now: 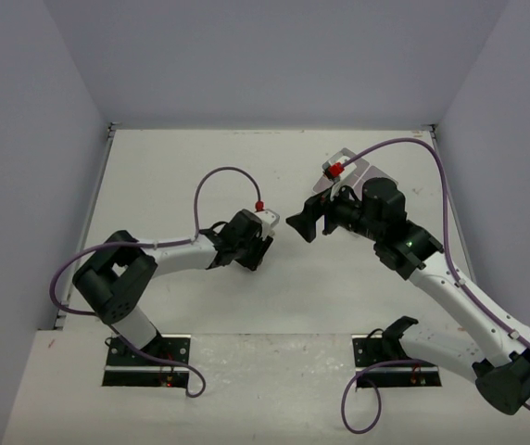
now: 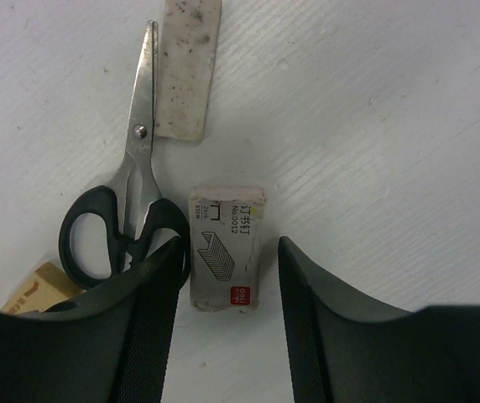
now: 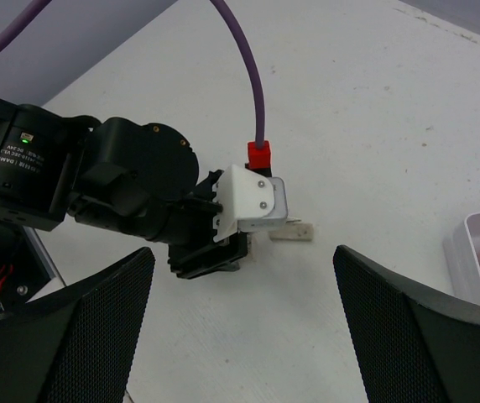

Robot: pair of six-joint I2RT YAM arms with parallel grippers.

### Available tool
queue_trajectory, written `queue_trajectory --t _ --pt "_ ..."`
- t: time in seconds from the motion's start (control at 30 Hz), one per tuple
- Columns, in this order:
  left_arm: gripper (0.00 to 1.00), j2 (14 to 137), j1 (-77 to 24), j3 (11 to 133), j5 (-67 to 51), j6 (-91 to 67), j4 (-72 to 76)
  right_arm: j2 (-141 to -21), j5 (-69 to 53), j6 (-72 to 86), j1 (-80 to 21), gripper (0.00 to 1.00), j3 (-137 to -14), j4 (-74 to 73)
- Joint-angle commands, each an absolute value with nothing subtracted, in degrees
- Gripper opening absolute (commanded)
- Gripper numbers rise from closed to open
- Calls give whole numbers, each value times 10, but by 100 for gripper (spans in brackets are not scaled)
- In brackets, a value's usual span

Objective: Sort the stationery into containers
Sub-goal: Pick up the stationery from the center of the board.

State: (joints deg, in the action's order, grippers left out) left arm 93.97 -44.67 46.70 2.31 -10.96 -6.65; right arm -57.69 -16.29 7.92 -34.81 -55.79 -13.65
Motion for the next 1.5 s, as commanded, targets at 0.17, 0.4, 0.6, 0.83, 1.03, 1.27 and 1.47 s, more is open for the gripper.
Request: queue_trajectory --t 0.17,0.4,0.6,0.83,1.03,1.27,1.47 --pt "46 931 -474 484 37 -115 -79 -569 -185 80 -345 89 -554 -110" --pt "58 934 -488 497 75 -122 -98 -572 -193 77 -345 89 -555 -110" --pt "69 921 -500 511 115 -130 -119 -572 -196 75 -345 89 -554 -110" --pt "65 912 -511 518 103 -134 -122 -572 -200 74 -345 89 -554 -110" --pt "62 930 -513 518 97 -135 -121 -570 -203 74 -345 89 -554 -111" --pt "59 942 -513 522 85 -133 -115 -570 -203 71 -345 89 -553 -112" --pt "56 951 -513 525 83 -132 -119 -570 -203 70 -345 89 -554 -112"
